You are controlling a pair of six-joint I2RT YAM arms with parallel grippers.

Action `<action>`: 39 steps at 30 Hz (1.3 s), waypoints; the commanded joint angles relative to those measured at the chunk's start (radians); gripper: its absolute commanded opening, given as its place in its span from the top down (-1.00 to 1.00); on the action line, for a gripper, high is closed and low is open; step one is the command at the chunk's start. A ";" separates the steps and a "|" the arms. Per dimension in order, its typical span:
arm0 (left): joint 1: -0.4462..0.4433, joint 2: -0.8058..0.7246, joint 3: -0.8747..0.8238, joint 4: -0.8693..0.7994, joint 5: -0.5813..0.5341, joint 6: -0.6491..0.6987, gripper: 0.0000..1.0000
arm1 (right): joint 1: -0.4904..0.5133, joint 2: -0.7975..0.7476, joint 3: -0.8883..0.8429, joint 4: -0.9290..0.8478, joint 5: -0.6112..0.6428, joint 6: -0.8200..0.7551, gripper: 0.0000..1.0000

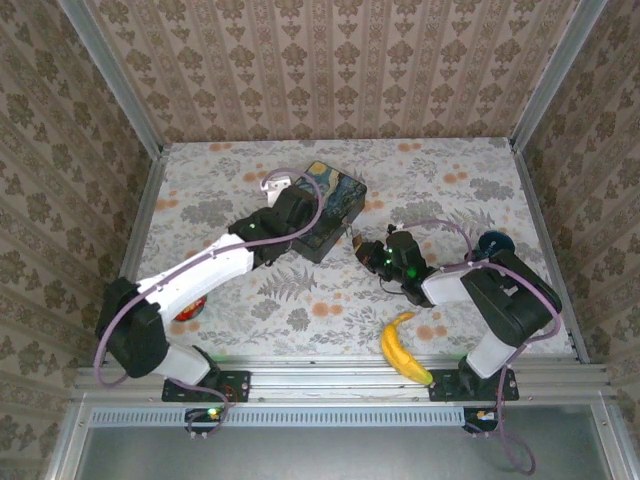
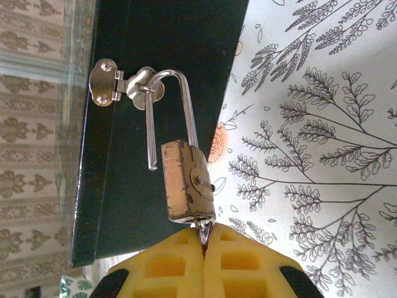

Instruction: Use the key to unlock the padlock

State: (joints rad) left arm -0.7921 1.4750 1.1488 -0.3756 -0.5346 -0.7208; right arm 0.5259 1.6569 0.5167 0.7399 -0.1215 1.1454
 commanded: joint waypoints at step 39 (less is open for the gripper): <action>0.005 0.314 0.012 -0.108 -0.064 0.179 -0.99 | 0.043 0.335 0.100 0.396 0.158 0.272 1.00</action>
State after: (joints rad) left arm -0.7845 1.7279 1.1740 -0.4026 -0.6308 -0.5892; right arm 0.5678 1.9663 0.5911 1.0969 -0.0116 1.3960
